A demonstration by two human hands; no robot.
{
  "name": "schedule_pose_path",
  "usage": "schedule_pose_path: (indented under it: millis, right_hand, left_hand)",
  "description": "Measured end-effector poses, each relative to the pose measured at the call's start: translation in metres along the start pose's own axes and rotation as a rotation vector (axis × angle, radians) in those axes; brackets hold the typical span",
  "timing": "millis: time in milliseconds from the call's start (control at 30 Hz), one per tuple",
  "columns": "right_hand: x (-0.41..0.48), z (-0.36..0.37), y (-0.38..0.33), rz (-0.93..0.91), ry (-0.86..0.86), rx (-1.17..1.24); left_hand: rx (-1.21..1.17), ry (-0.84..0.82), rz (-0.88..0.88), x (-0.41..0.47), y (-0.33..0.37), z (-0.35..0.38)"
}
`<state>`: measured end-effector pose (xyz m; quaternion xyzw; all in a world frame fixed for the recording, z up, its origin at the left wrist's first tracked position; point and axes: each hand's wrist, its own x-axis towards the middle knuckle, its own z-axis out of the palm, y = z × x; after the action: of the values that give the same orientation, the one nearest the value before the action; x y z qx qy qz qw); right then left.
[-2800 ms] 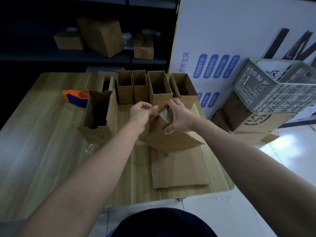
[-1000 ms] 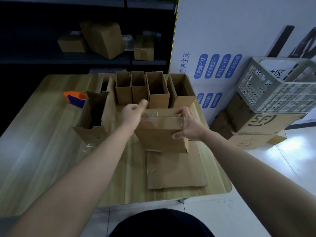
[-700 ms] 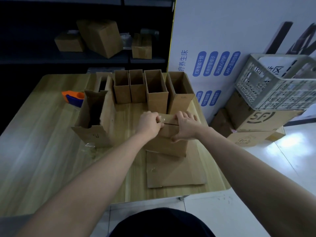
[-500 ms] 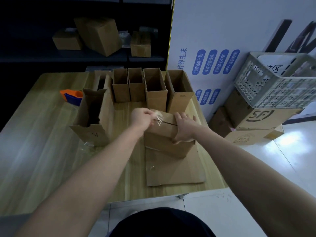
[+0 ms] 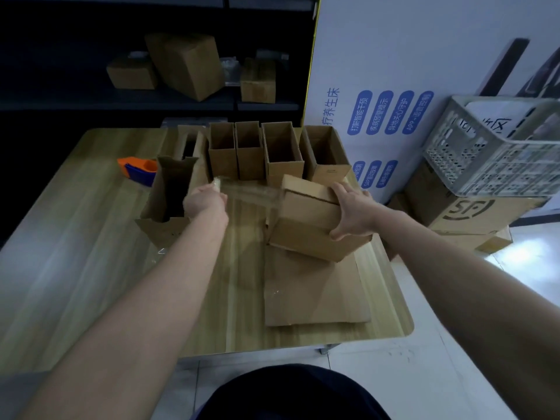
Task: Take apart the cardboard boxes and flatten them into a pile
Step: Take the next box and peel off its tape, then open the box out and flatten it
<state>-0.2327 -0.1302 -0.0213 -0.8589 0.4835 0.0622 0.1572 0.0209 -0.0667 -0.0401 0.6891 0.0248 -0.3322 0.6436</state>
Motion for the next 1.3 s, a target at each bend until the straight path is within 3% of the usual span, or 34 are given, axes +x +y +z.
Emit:
schedule_pose_path:
  millis: [133,400,567,733,933,1067,1200,1300]
  right_hand:
    - [-0.001,-0.007,0.012,0.019,0.045,0.040]
    - [-0.001,-0.030,0.026,0.002,0.093,0.015]
    - [0.009,-0.041,-0.010,-0.091,0.171,0.070]
    - [0.016,-0.028,-0.053,-0.184,0.222,0.134]
    - [0.021,-0.018,-0.089,-0.181,0.286,0.142]
    - [0.027,-0.016,-0.119,-0.093,0.386,0.197]
    - [0.031,0.000,-0.154,0.039,0.457,0.228]
    - [0.029,0.015,-0.176,0.148,0.485,0.275]
  left_hand:
    - [-0.041,-0.041,0.096,-0.003,0.006,-0.011]
    - [-0.113,0.113,0.159,0.002,0.025,-0.049]
    - [0.049,0.143,0.275,-0.007,0.006,-0.072]
    - [0.148,0.295,0.407,-0.004,-0.015,-0.112]
    - [0.249,0.439,0.431,0.043,-0.037,-0.167]
    - [0.319,0.367,0.471,0.079,-0.039,-0.184]
    - [0.396,0.145,0.452,0.120,-0.045,-0.188]
    - [0.579,0.002,0.458,0.139,-0.054,-0.186]
